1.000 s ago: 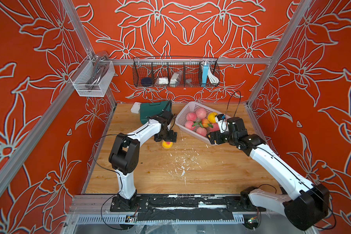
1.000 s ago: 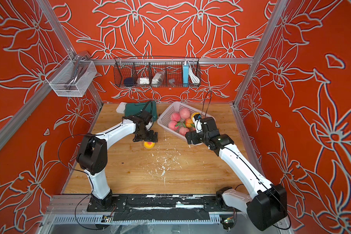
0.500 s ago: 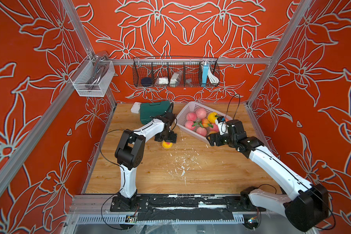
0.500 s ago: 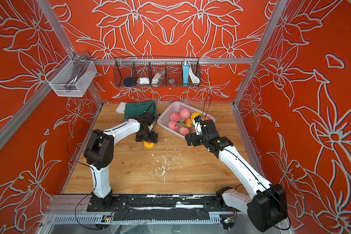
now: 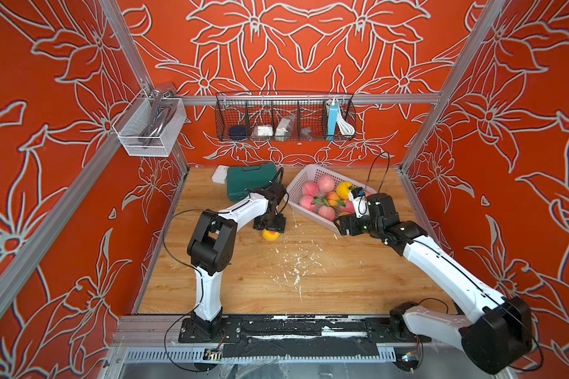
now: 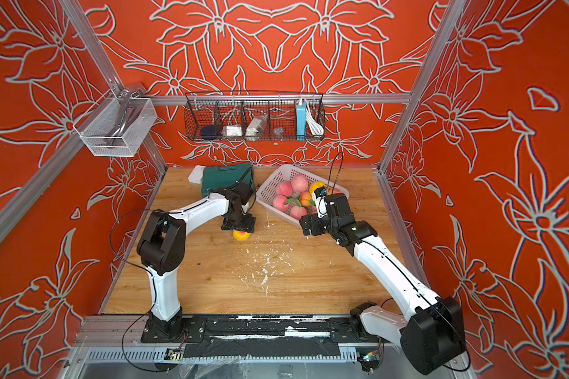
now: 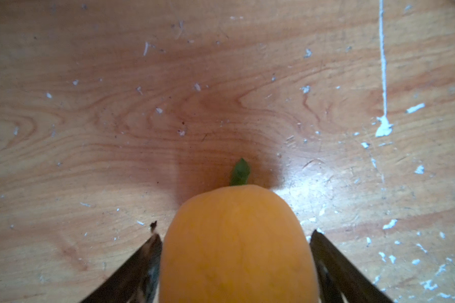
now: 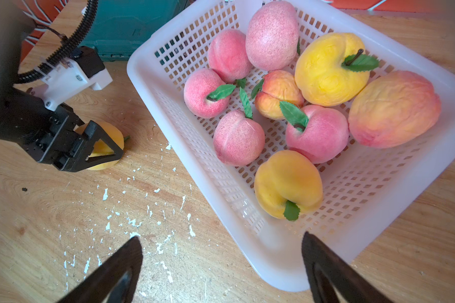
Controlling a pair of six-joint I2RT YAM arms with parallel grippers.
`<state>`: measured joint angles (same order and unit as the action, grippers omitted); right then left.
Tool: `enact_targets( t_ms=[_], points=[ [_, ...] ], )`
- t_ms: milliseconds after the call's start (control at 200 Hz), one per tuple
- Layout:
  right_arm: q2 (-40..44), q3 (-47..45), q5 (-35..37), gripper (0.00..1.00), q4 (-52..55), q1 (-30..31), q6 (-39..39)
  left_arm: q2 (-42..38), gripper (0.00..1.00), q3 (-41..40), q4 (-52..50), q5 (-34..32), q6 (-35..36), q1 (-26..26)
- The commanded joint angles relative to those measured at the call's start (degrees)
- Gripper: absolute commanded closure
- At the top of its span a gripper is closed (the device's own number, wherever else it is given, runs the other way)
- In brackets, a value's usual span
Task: Put the peaches into the basket
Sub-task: Pick up the peach from the center of the board.
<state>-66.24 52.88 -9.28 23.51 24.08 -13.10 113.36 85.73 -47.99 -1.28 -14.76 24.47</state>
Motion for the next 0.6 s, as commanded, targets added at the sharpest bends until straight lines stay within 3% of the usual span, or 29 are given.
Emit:
enact_targets(
  t_ms=[0,400,590],
  points=[
    [1.21,-0.52,-0.21,0.03,-0.58,0.27,-0.6,0.57,0.21,0.08,-1.58,-0.17,0.19,0.49],
    [3.37,-1.86,-0.66,0.03,-0.87,0.29,-1.38,-1.52,0.27,-0.34,-2.8,0.37,0.38,0.58],
    [4.78,-1.77,-0.64,0.03,-0.3,0.27,-1.43,-5.72,0.28,-2.31,-2.49,4.82,-0.02,0.68]
  ],
)
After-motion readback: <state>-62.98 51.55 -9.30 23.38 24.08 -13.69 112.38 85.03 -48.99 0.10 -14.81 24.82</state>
